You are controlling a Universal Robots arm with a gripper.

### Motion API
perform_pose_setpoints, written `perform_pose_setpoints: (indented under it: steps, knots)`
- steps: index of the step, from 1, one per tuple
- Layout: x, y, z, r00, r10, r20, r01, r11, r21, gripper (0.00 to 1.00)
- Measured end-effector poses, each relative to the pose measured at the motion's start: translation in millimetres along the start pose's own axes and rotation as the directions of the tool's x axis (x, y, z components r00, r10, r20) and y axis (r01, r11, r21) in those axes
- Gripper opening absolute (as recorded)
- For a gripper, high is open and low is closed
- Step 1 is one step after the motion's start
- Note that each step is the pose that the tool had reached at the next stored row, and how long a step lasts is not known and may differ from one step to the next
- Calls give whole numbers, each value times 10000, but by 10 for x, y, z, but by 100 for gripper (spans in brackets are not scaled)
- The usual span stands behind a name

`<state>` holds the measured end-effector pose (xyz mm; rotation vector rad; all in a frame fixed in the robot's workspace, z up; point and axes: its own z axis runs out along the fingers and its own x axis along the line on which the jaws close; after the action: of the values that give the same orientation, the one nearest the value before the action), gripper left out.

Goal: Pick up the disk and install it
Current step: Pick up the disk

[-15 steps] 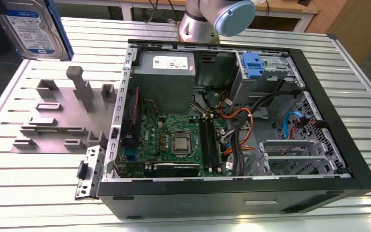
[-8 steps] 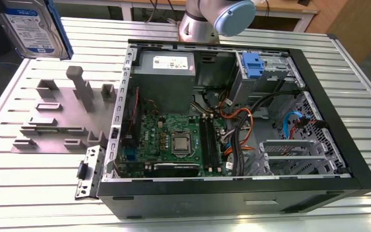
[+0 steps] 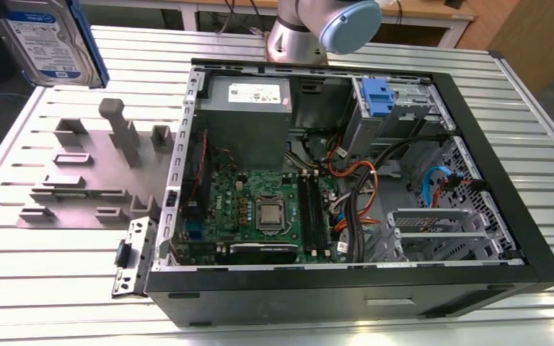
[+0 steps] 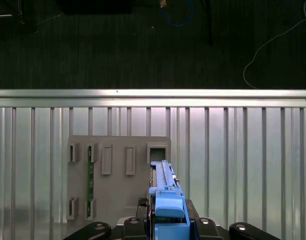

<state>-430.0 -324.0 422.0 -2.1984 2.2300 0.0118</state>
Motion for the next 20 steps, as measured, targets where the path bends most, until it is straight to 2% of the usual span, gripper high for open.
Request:
perform_pose_setpoints:
  steps: [6,20]
  knots:
    - [-1,0,-62,10000,0,3,0,10000,4,36]
    - [-3,0,-255,10000,0,3,0,10000,4,36]
